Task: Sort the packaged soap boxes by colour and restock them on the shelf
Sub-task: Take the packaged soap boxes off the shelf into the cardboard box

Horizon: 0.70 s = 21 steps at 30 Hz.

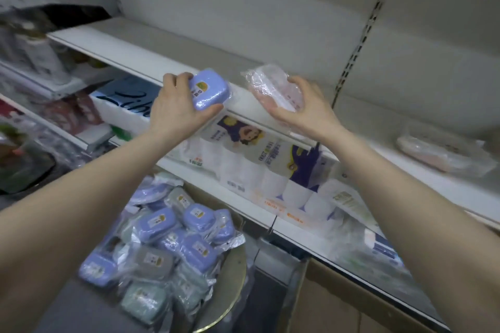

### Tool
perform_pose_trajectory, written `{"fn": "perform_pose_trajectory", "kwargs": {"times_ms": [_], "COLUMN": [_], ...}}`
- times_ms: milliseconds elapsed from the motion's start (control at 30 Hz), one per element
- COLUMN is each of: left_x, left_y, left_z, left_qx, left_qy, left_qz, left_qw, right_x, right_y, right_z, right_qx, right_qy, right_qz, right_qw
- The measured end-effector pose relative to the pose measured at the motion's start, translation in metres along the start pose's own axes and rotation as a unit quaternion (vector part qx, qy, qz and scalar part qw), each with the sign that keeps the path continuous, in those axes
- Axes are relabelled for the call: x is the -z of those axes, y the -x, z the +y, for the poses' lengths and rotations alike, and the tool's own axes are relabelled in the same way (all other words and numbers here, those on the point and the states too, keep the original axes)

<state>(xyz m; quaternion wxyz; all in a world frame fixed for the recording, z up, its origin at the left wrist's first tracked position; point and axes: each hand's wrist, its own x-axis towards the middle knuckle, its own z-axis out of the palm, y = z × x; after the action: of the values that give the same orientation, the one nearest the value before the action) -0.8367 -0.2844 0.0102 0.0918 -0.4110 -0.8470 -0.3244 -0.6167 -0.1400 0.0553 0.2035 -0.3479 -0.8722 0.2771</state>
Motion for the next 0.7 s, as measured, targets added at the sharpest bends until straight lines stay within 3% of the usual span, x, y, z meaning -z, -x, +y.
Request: {"fn": "perform_pose_trajectory", "kwargs": {"times_ms": [133,267,400,500,600,700], "left_x": [0.024,0.031,0.025,0.009,-0.015,-0.043], "left_y": [0.015,0.049,0.097,0.134,0.166,0.190], "left_z": [-0.096,-0.197,-0.278,-0.331,-0.366,-0.390], "left_qx": [0.017,0.063,0.096,0.112,0.108,0.085], "left_qy": [0.000,-0.017,-0.051,-0.066,-0.083,-0.092], "left_qz": [-0.017,-0.055,-0.160,-0.244,-0.298,-0.339], "left_qw": [1.000,0.996,0.981,0.961,0.945,0.932], "right_x": [-0.086,-0.197,-0.298,-0.361,-0.399,-0.425], "right_y": [0.010,0.029,0.052,0.069,0.077,0.070], "right_z": [-0.042,-0.061,-0.043,-0.026,-0.011,0.001], "right_qx": [0.019,0.010,-0.107,-0.247,-0.359,-0.390], "right_qy": [-0.004,0.005,-0.011,-0.054,-0.111,-0.087], "right_qz": [-0.021,-0.116,-0.230,-0.311,-0.340,-0.363], "right_qw": [1.000,0.993,0.967,0.916,0.862,0.842]}}
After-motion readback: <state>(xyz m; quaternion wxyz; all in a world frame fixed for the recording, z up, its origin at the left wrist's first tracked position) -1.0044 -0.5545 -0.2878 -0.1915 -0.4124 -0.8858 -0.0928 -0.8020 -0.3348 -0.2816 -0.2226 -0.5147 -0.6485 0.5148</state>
